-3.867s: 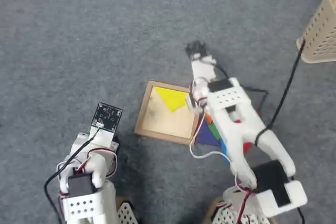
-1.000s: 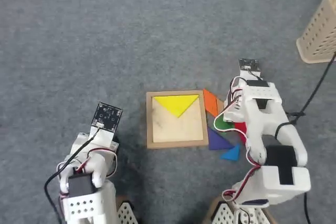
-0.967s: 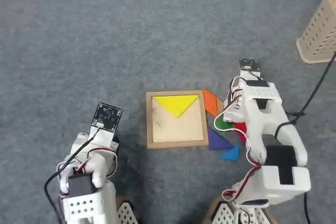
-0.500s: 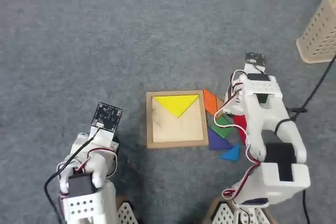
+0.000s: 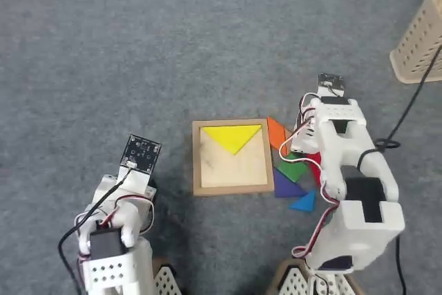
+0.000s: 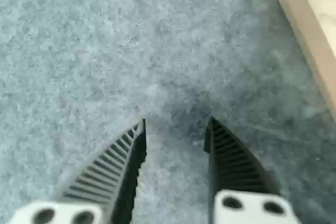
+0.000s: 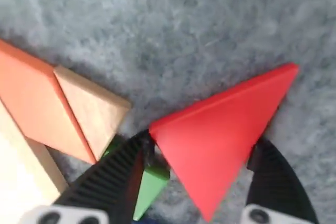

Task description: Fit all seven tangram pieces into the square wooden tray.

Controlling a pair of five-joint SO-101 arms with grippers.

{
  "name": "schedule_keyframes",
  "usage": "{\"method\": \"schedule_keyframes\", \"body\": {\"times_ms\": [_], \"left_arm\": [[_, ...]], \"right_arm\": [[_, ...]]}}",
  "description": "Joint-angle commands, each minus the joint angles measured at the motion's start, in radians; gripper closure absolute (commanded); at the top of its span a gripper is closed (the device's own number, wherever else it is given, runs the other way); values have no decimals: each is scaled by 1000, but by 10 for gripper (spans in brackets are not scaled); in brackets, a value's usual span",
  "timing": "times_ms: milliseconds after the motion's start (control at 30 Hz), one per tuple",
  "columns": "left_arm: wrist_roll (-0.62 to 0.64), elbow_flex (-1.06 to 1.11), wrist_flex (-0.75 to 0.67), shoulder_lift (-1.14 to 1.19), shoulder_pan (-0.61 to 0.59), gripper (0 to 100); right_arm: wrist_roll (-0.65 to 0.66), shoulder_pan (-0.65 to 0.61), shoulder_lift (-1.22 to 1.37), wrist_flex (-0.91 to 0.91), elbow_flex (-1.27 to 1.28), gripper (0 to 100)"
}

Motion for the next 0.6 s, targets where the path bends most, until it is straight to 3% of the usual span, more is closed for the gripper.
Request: {"method": "schedule_keyframes", "body": {"times_ms": [0, 433, 567], "left_arm": [[6, -7, 3, -11, 0, 824], [6, -7, 3, -11, 0, 824], [6, -7, 3, -11, 0, 824]], "right_arm": [[-9, 1, 19, -8, -37, 812], [-20, 13, -16, 196, -236, 742], [-101, 12, -16, 188, -281, 741]]}}
